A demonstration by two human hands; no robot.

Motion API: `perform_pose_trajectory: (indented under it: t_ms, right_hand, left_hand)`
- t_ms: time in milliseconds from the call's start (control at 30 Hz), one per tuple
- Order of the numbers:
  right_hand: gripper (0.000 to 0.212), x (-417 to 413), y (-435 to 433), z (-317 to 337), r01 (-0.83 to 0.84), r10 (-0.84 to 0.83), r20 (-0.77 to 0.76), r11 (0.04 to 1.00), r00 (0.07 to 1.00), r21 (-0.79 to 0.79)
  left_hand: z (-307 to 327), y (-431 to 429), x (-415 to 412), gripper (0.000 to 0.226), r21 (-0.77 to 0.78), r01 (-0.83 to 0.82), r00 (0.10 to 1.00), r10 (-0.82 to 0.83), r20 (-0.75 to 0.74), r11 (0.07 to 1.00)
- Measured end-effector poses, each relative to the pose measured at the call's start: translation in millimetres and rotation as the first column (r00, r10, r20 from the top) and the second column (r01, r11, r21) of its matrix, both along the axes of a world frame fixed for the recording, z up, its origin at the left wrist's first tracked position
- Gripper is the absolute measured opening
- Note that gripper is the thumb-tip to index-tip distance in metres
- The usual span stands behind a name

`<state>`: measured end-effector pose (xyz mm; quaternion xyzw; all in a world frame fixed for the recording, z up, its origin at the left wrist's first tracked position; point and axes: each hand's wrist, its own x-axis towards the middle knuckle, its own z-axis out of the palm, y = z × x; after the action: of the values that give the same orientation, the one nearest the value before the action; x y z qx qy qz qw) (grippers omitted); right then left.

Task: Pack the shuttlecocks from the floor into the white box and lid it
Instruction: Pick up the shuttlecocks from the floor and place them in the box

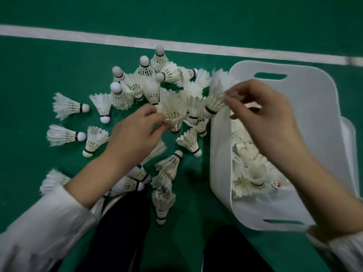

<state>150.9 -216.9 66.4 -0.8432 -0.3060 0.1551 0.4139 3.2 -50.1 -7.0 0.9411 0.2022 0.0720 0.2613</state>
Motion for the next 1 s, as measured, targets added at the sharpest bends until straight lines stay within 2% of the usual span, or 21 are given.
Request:
perform_pose_trajectory:
  t_ms: [167,267,367,467,567,700,833,1000]
  right_hand:
    - [0.01,19,-64,9,0.238,-0.239,-0.039,0.971,0.97,-0.016]
    - [0.009,23,-97,1,0.309,-0.312,-0.045,0.949,0.949,-0.065]
    - [0.007,25,-113,-25,0.204,-0.234,-0.053,0.921,0.971,-0.332]
    - [0.006,26,-114,-54,0.106,-0.144,-0.047,0.881,0.989,-0.462]
    - [0.012,32,-109,-60,0.095,-0.089,0.036,0.873,0.995,-0.479]
    - [0.015,40,-102,-57,0.11,-0.071,0.106,0.893,0.992,-0.436]
    - [0.017,42,-101,-74,0.018,0.04,0.094,0.834,0.995,-0.551]
    - [0.018,44,-99,-72,0.042,0.079,0.188,0.825,0.979,-0.563]
  left_hand:
    - [15,-23,13,0.041,0.0,0.074,0.997,-0.074,-0.005,0.997]
    - [18,-33,16,0.037,-0.017,0.134,0.991,-0.134,-0.005,0.991]
    - [16,-38,16,0.038,-0.027,0.177,0.984,-0.177,-0.004,0.984]
    - [13,-42,16,0.032,-0.051,0.159,0.987,-0.159,0.003,0.986]
    - [11,-46,19,0.028,-0.061,0.163,0.987,-0.163,-0.003,0.985]
    - [11,-50,21,0.035,-0.056,0.184,0.982,-0.185,-0.022,0.981]
    - [9,-51,22,0.034,-0.054,0.209,0.978,-0.21,-0.015,0.976]
    - [9,-52,21,0.034,-0.06,0.211,0.977,-0.212,-0.011,0.976]
